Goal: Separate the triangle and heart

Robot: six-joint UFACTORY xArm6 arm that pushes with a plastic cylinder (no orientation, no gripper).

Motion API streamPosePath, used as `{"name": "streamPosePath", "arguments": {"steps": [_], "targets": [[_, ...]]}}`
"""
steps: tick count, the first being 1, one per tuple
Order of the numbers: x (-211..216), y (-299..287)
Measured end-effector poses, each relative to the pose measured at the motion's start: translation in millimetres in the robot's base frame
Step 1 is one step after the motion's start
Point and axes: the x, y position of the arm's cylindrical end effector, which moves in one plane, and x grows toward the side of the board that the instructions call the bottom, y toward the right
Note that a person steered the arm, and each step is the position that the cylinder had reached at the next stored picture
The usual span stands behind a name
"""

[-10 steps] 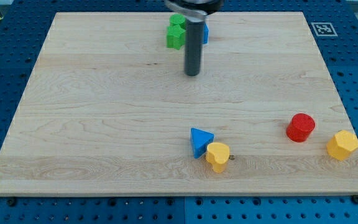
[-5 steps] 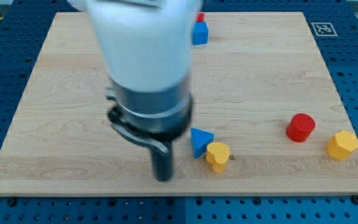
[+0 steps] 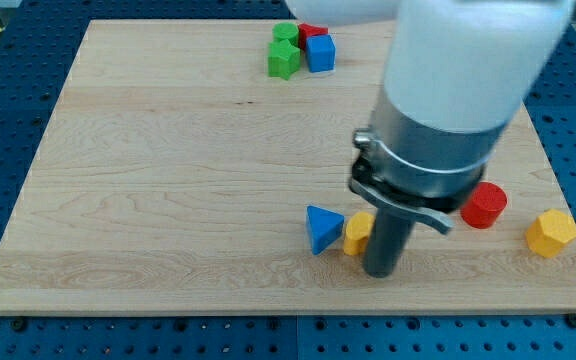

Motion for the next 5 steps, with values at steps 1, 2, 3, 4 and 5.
{"name": "streamPosePath", "arguments": {"steps": [1,2,3,4,5], "targets": [[-35.9,-6.6],[-51.3,-6.6],[-51.7,-6.6],[-72.2,-6.6],[-82.5,-6.6]]}}
